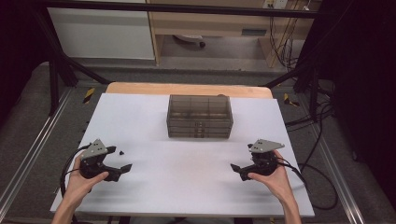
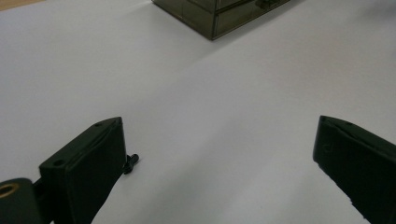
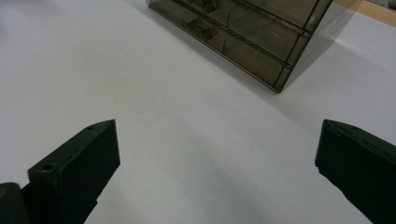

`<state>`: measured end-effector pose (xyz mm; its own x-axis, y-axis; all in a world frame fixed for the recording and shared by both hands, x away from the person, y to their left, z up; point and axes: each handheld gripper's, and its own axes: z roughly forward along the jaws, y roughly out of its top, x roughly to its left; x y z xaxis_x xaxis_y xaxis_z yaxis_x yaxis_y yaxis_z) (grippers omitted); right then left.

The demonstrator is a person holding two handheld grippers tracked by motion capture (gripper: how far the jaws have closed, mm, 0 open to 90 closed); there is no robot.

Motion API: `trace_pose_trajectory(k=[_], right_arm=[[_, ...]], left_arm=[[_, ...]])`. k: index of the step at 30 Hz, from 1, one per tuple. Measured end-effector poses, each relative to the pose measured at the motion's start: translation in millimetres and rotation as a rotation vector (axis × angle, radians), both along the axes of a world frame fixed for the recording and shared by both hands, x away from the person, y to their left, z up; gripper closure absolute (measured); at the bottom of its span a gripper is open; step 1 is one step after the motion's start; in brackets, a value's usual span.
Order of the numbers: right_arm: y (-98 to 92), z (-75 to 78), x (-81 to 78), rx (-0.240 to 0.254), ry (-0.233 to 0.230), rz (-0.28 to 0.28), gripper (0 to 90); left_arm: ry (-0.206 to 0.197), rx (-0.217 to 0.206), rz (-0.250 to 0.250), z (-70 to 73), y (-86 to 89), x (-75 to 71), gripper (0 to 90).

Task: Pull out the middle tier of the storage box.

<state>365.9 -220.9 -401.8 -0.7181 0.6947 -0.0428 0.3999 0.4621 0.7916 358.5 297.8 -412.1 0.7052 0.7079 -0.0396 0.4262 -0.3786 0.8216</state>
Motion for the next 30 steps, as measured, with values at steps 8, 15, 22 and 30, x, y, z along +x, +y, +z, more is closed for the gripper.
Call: trace_pose_trajectory(k=[8,15,22,30], right_arm=[[20.0,4.8,2.4,-0.087,-0.032,0.042,0.6],[33.2,7.8,5.1,-0.138,-0.059,0.066,0.6],[48.5,10.1,9.0,-0.207,-0.094,0.079,0.6],[63.6,9.7,15.1,-0.283,-0.131,0.101,0.7]], left_arm=[[0.005,-0.004,0.002,-1.5,0.5,0.3,2.1],[0.004,-0.008,0.005,-1.4,1.2,-0.1,2.1],[0.005,-0.007,0.006,-2.1,1.1,0.1,2.1],[0.005,-0.008,0.006,-2.1,1.4,0.1,2.1]])
